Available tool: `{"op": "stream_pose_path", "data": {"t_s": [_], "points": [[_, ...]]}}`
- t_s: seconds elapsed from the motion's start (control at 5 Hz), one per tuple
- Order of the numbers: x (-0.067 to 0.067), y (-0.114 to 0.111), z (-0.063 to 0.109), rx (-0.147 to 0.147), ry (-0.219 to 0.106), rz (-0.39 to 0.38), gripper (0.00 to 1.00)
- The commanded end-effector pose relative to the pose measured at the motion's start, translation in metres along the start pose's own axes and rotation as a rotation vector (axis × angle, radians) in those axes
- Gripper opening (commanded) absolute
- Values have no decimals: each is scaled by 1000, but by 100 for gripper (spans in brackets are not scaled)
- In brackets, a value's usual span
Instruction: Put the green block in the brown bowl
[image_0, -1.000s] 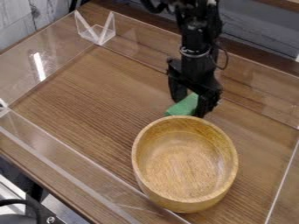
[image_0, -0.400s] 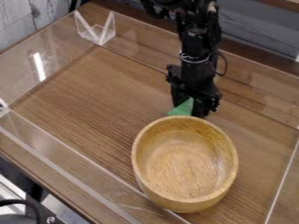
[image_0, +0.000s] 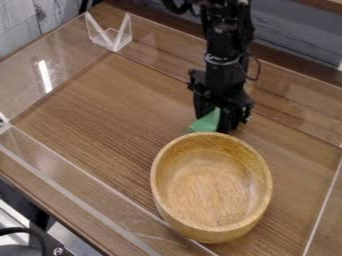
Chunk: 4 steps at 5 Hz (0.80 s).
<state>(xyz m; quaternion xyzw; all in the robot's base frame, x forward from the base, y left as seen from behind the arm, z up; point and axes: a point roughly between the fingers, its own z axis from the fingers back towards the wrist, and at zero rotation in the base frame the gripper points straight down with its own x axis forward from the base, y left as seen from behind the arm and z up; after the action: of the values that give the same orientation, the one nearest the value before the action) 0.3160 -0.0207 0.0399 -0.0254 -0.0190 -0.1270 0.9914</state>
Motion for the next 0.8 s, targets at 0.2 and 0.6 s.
{"op": "stream_pose_path", "data": {"t_s": [0.2,0.6], "points": [[3,-8,51,31,-88,18,0],[-13,-26,84,46,-102,54,0]]}}
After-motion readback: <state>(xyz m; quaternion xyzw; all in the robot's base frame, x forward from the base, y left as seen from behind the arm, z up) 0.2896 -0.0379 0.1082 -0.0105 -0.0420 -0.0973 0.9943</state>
